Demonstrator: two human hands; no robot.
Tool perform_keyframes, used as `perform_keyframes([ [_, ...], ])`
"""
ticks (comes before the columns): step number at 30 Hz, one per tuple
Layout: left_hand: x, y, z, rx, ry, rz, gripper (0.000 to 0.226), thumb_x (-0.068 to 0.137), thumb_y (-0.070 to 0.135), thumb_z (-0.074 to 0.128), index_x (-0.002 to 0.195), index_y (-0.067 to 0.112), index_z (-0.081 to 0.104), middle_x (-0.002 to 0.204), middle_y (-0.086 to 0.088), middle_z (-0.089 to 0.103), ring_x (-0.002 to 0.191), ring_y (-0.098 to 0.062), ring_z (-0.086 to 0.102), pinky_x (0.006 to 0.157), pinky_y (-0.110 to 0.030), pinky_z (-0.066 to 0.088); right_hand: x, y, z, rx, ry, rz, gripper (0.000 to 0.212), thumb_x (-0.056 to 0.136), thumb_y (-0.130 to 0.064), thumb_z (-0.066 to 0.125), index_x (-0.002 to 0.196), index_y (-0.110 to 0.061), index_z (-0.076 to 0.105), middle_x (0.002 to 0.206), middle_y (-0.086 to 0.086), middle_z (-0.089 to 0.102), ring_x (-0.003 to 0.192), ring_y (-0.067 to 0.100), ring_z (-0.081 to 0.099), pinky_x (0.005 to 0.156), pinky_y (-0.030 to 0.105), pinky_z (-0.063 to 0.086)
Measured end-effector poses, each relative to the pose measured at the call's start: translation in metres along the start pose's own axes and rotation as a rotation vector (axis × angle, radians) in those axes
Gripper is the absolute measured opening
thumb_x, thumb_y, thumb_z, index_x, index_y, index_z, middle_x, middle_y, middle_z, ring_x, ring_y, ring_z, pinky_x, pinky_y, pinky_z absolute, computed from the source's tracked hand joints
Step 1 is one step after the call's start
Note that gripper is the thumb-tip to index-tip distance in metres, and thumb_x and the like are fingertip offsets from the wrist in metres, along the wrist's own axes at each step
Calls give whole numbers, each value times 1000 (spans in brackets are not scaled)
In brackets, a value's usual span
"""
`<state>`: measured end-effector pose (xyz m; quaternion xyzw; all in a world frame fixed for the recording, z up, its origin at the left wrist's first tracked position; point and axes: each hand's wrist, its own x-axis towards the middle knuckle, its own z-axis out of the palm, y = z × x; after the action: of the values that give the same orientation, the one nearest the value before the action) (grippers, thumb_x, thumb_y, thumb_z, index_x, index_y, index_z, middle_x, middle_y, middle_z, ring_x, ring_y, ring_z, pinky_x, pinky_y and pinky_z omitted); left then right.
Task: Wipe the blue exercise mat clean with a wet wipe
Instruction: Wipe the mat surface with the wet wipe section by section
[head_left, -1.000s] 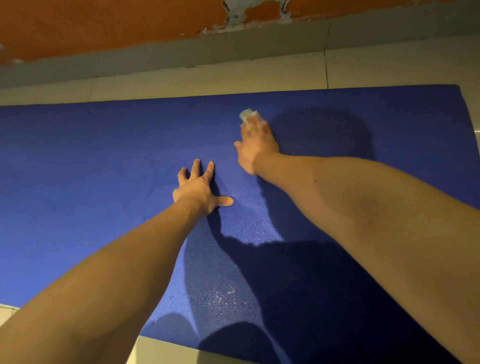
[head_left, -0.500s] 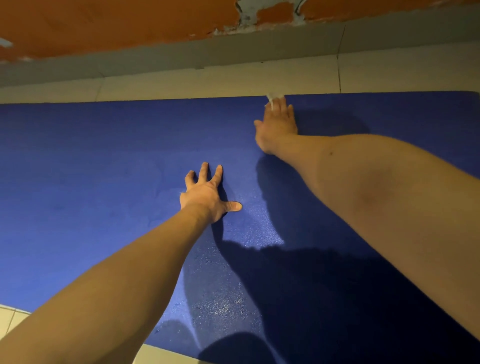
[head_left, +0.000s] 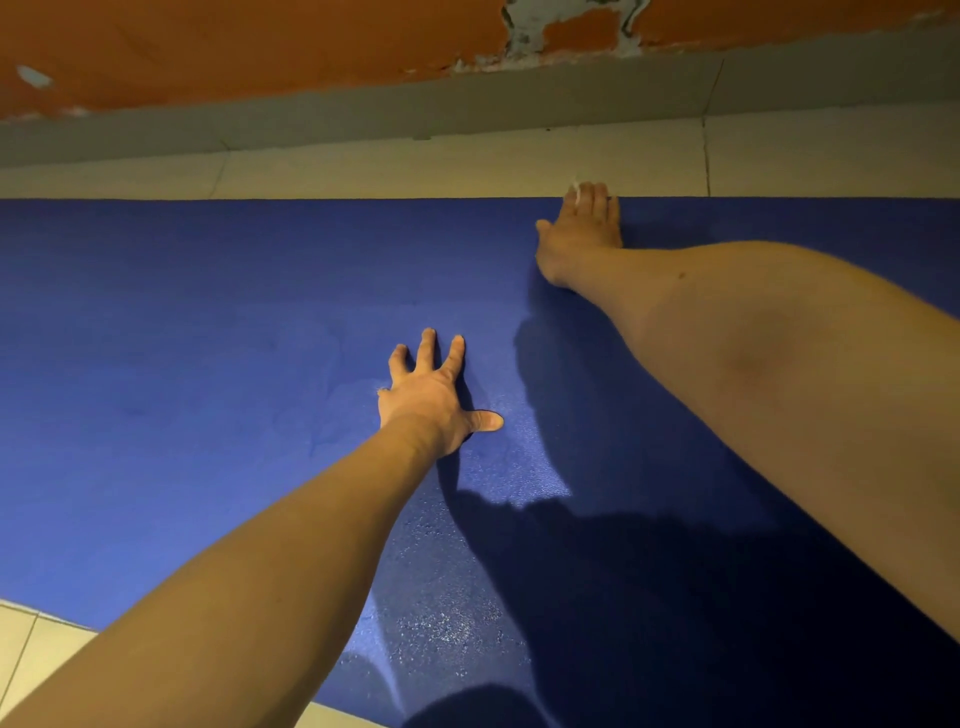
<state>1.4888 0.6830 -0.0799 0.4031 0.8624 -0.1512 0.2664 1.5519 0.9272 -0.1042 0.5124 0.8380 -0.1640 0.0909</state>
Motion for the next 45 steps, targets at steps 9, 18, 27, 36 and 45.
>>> perform_keyframes([
  [9,0,-2,1,7,3,9,120,68,84,61,156,45,-11,165,14,-18,152,-30,-11,107,-61,40,-35,-37,23,-19,-37,-382,66,110,-43,27,163,-10,7,171,1,-12,157,22,-13,127,43,-6],
  [18,0,-2,2,-20,11,6,120,69,83,63,156,45,-10,165,14,-18,152,-30,-11,109,-61,38,-46,0,26,7,52,-205,65,110,-39,28,160,-1,16,170,11,-3,157,30,-9,127,46,0],
  [27,-13,-7,11,-157,50,29,107,81,73,61,160,34,1,167,8,-14,153,-26,-13,121,-59,15,-153,-13,56,272,-12,-547,52,106,-20,47,156,-9,37,170,1,16,156,25,14,126,44,14],
  [36,-84,-17,23,-468,141,80,52,97,40,61,143,16,52,148,-4,49,136,-28,44,110,-40,41,-261,28,42,824,-204,-167,25,101,-6,49,125,-11,55,119,7,62,97,23,59,83,37,50],
  [45,-198,10,22,-1053,15,124,31,94,11,61,125,10,63,104,-4,71,88,-17,66,64,-8,50,-341,30,10,864,-256,-39,6,89,-10,67,93,-11,72,92,7,71,80,17,61,79,33,54],
])
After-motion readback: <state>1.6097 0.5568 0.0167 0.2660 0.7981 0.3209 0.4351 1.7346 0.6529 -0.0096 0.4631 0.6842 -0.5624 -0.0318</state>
